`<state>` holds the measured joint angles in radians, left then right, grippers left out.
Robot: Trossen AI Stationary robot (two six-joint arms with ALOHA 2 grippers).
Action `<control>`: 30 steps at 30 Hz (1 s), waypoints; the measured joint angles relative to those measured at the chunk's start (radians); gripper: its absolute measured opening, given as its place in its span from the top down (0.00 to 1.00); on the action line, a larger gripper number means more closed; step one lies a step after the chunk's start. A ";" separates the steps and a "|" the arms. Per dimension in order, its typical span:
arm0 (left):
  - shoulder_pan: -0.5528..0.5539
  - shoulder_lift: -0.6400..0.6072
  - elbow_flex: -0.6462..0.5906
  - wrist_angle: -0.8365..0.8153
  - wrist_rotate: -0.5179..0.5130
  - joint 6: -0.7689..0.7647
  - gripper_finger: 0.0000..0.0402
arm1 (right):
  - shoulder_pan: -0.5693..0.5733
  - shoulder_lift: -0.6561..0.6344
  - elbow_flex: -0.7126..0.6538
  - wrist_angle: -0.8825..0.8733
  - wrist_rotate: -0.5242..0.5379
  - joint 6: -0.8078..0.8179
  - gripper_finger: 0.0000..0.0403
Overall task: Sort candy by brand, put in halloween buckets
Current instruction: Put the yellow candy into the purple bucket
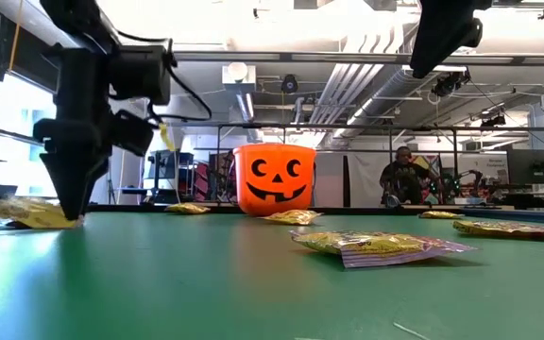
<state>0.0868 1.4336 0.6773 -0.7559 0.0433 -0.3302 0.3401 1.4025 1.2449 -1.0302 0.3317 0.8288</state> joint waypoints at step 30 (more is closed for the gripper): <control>0.000 0.035 0.286 0.065 0.094 -0.063 1.00 | 0.025 -0.035 0.001 0.027 -0.061 0.130 0.77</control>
<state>0.0868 1.4681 0.9632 -0.6912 0.1372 -0.3933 0.3646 1.3670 1.2457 -1.0034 0.2705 0.9589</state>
